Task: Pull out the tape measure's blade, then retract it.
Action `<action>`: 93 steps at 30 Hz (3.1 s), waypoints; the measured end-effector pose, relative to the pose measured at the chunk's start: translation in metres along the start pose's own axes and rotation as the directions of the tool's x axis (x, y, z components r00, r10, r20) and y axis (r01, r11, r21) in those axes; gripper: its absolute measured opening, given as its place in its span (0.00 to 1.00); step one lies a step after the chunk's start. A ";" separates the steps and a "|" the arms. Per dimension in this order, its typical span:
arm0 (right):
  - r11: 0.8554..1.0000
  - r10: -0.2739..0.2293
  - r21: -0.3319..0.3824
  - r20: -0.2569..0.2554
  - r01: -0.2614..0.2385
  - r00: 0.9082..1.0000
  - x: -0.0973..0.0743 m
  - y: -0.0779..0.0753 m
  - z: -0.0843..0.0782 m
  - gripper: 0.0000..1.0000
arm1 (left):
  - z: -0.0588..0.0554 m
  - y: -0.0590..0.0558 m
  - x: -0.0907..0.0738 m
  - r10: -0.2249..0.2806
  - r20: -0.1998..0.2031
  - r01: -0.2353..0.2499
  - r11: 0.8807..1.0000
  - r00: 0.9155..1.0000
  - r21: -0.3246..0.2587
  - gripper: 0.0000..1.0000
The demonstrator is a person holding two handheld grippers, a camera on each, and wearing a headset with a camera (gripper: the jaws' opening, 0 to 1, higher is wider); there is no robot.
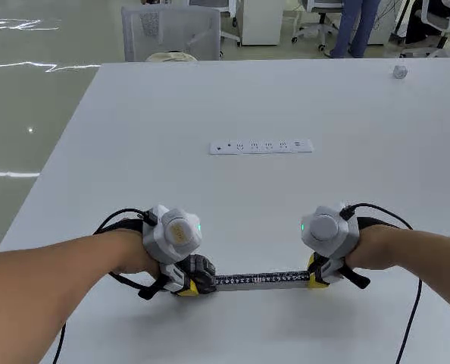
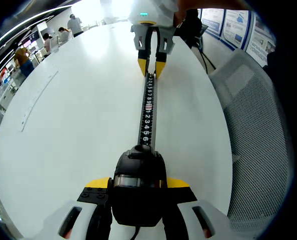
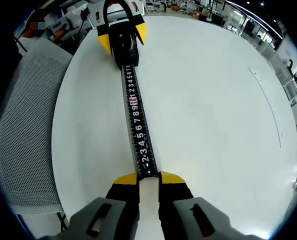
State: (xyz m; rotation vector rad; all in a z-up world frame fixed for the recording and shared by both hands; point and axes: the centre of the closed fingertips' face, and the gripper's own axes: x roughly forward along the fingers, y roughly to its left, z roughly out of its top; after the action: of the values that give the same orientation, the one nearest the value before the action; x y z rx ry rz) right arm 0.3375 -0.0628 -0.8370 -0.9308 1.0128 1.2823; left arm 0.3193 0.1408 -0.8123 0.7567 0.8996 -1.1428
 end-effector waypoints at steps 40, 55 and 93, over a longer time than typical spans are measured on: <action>1.000 -0.002 0.019 -0.010 0.003 1.000 -0.007 -0.003 -0.021 0.12 | 0.000 0.000 0.000 0.002 -0.003 -0.002 1.000 1.000 -0.006 0.36; 1.000 -0.004 0.026 -0.018 0.004 1.000 -0.009 -0.005 -0.030 0.12 | 0.000 0.000 0.000 0.001 -0.002 -0.001 1.000 1.000 -0.007 0.36; 0.999 -0.011 0.048 -0.030 0.012 1.000 -0.016 -0.006 -0.048 0.12 | 0.000 -0.001 0.000 0.000 -0.003 0.000 1.000 1.000 -0.010 0.36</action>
State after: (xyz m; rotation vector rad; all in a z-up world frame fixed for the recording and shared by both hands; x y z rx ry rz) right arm 0.3397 -0.1131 -0.8365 -0.9196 1.0554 1.2327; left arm 0.3185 0.1409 -0.8125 0.7505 0.9071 -1.1366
